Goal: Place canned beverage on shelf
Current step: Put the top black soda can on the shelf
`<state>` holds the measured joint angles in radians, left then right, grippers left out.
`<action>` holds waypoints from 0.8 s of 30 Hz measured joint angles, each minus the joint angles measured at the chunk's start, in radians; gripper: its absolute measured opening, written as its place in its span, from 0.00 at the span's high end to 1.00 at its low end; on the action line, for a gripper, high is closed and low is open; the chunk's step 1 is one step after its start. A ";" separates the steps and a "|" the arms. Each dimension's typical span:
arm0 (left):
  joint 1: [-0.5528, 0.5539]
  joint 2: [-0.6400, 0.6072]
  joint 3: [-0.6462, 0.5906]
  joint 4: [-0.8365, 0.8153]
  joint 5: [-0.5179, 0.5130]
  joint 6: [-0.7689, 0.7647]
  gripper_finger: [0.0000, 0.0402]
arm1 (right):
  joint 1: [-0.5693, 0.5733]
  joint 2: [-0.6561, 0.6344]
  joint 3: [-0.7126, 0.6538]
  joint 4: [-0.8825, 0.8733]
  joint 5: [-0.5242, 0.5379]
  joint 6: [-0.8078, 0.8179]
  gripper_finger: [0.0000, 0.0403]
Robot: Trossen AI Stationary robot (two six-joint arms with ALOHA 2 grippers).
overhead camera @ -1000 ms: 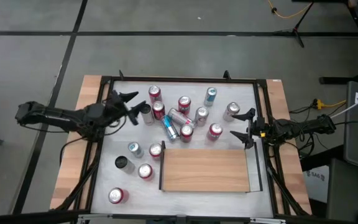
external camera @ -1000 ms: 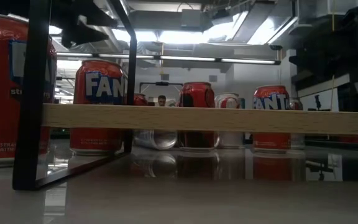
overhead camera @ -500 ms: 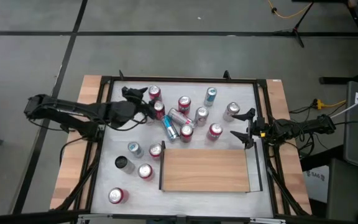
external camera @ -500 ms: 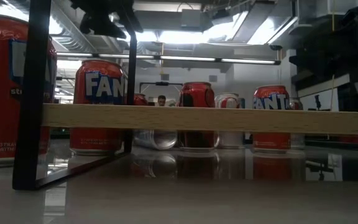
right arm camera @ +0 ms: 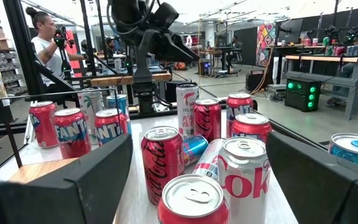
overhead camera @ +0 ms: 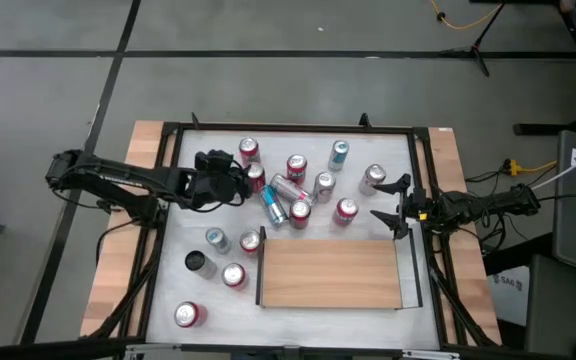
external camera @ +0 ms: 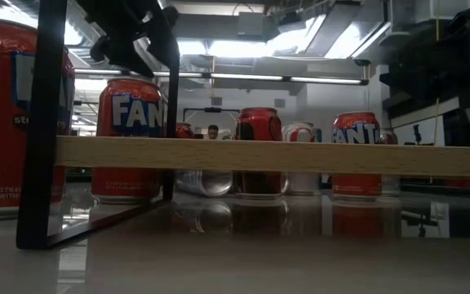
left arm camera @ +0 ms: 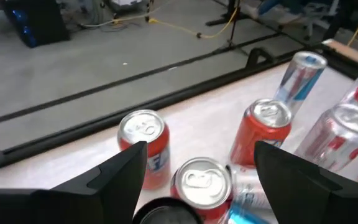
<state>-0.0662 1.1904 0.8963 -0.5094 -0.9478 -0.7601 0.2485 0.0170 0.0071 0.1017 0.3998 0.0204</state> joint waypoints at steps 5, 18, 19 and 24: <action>0.000 0.000 0.000 -0.096 0.055 -0.089 0.28 | 0.000 0.000 0.000 0.000 0.000 0.000 0.11; 0.000 0.000 0.000 -0.256 0.160 -0.262 0.28 | 0.000 0.000 0.000 -0.008 0.000 0.000 0.11; 0.000 0.000 0.000 -0.258 0.166 -0.262 0.28 | 0.000 0.000 0.000 -0.008 0.000 0.000 0.11; 0.000 0.001 0.000 -0.257 0.177 -0.286 0.28 | 0.000 0.000 0.000 -0.007 0.000 0.000 0.11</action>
<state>-0.0658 1.1912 0.8967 -0.7668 -0.7708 -1.0456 0.2485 0.0170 0.0071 0.0944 0.3999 0.0205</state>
